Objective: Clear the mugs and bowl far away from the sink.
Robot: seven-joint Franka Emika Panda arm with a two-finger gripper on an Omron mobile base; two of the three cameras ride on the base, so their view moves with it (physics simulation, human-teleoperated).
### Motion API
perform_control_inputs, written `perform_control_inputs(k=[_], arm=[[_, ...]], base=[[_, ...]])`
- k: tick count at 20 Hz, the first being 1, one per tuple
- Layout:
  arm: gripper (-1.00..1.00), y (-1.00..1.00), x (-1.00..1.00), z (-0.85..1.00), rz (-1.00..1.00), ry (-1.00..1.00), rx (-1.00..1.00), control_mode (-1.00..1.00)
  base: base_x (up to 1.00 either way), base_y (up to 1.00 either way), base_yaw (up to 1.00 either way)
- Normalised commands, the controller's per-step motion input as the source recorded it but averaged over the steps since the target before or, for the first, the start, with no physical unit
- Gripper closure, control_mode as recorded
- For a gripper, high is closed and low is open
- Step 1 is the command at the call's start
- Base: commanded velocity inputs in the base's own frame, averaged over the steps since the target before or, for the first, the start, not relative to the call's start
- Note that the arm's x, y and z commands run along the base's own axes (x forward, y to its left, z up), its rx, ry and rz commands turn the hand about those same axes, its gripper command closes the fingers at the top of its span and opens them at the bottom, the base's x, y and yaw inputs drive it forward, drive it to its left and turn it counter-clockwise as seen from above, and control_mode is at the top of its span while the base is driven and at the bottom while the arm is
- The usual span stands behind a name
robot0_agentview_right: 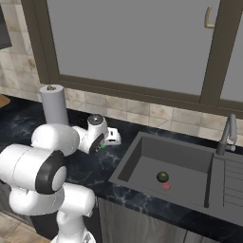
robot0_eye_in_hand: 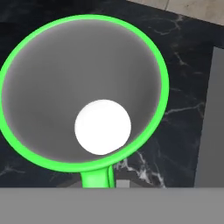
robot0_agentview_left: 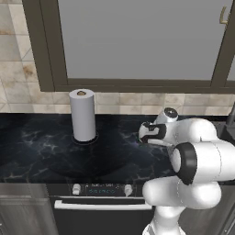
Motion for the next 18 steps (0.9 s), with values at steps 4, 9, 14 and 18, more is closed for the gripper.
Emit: perform_control_inputs(k=[4,9,14,18], arm=[[1.0,0.01,0.0,0.99,-0.23,0.1,0.0,-1.0],[1.0,0.0,-0.09,0.87,-0.17,0.13,0.01,-1.0],[1.0,0.0,-0.16,0.95,-0.12,0.14,0.02,-1.0],[1.0,0.0,-0.11,0.21,-0.08,0.2,0.06,-1.0]], base=[[0.0,0.0,0.0],[0.0,0.0,0.0],[0.0,0.0,0.0],[0.0,0.0,0.0]])
